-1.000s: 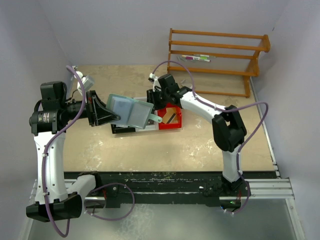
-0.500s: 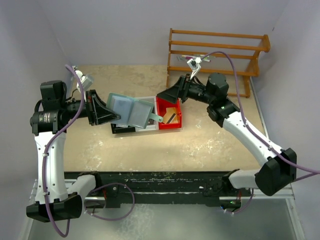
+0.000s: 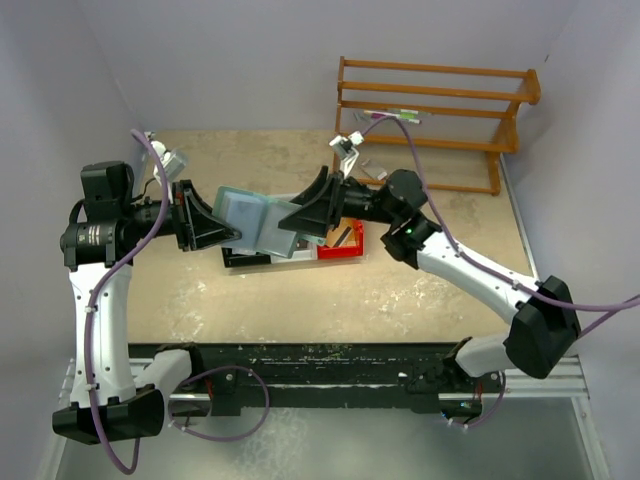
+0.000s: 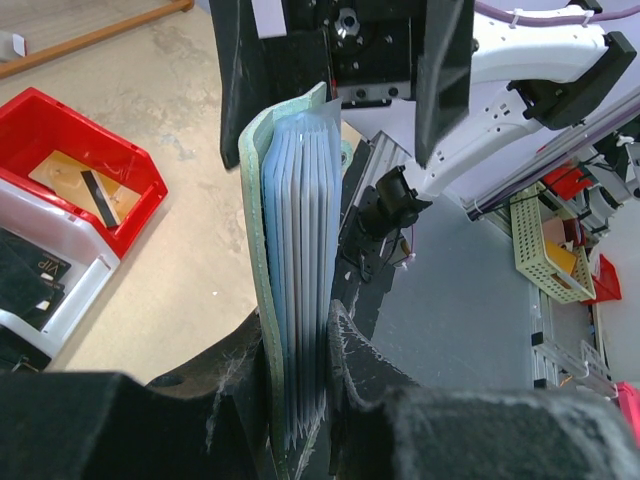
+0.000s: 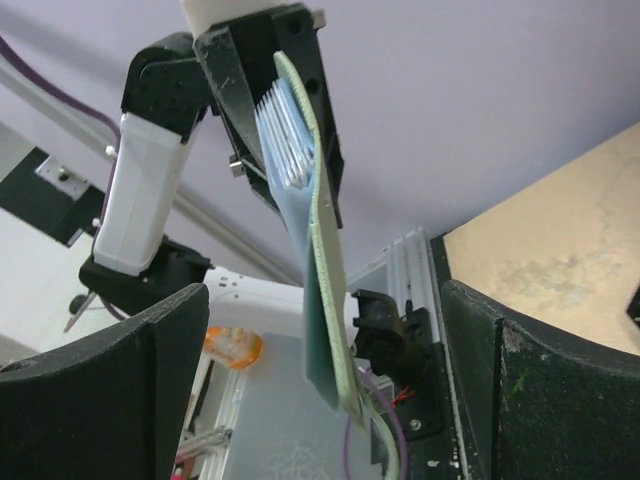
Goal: Take the credit cards out of the card holder
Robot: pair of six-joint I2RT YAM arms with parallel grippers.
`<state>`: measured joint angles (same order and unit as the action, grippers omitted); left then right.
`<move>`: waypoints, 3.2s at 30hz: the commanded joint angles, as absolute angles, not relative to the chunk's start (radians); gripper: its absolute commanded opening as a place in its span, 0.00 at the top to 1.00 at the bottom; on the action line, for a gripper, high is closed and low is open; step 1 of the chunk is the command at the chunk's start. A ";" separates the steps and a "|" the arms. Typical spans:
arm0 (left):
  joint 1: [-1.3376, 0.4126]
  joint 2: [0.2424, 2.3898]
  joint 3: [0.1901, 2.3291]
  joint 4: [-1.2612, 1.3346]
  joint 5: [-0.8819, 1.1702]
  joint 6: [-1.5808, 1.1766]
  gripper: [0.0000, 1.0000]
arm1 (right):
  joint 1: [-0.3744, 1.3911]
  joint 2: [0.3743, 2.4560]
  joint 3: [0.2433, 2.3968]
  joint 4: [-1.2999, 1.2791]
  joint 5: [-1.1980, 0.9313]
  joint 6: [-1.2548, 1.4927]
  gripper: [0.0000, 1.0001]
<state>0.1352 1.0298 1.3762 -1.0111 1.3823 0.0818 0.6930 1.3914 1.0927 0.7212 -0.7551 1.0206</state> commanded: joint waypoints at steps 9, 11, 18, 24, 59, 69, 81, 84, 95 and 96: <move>0.137 1.042 1.382 -0.990 1.382 0.075 0.80 | 0.822 1.430 1.191 0.633 -0.637 0.862 0.43; 0.137 1.040 1.381 -0.985 1.388 0.070 0.77 | 0.828 1.437 1.176 0.660 -0.634 0.878 0.68; 0.136 1.022 1.375 -1.038 1.491 0.136 0.52 | 0.828 1.408 1.136 0.694 -0.657 0.902 1.00; 0.137 1.031 1.385 -1.117 1.529 0.229 0.45 | 0.822 1.388 1.124 0.690 -0.682 0.894 1.00; 0.136 1.059 1.418 -1.207 1.636 0.304 0.81 | 0.792 1.346 1.097 0.628 -0.728 0.851 1.00; 0.137 1.029 1.389 -1.094 1.442 0.155 0.98 | 0.792 1.347 1.108 0.562 -0.604 0.811 0.20; 0.137 0.953 1.276 -0.773 1.435 -0.194 0.98 | 0.902 1.378 1.153 0.537 -0.410 0.713 0.00; 0.136 0.956 1.276 -0.766 1.467 -0.220 0.98 | 0.919 1.392 1.185 0.482 -0.351 0.678 0.01; 0.137 0.963 1.291 -0.734 1.632 -0.317 0.98 | 0.920 1.353 1.180 0.357 -0.153 0.586 0.18; 0.137 0.963 1.294 -0.735 1.636 -0.317 0.98 | 0.919 1.350 1.176 0.354 -0.158 0.584 0.18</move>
<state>0.1417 0.9798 1.2671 -0.7670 1.4384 -0.2615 0.9268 1.3670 1.1400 0.4057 -0.2710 0.6495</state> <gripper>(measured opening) 0.226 0.832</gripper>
